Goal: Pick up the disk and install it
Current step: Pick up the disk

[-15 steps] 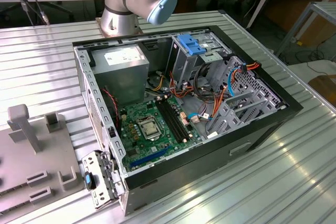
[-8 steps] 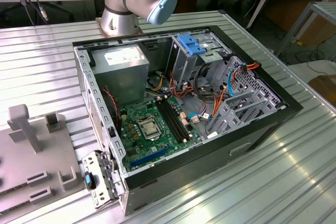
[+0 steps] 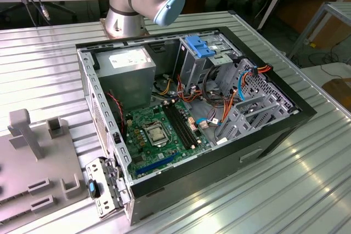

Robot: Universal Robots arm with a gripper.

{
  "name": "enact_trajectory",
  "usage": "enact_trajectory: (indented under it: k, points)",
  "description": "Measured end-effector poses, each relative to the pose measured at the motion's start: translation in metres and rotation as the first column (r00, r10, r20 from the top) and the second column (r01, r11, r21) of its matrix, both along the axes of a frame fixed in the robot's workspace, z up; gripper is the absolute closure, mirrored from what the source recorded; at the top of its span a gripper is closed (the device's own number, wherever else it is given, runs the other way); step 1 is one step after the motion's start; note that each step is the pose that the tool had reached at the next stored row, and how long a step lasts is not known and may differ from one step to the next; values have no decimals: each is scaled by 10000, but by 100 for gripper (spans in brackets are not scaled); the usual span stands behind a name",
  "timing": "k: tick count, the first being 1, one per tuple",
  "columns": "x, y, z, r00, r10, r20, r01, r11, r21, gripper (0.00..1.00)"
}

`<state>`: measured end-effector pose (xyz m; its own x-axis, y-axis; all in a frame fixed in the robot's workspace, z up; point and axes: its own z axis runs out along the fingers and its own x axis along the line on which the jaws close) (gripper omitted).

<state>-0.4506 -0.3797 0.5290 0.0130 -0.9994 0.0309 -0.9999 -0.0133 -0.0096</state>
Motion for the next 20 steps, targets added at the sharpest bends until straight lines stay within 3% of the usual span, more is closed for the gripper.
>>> enact_trajectory:
  k: [7, 17, 20]
  points:
    - [46, 0, -1, 10000, 1, -1, -1, 10000, 9, 63]
    - [248, 0, -2, 10000, 0, 0, 0, 10000, 13, 63]
    - [348, 0, -1, 10000, 0, -1, 0, 10000, 13, 63]
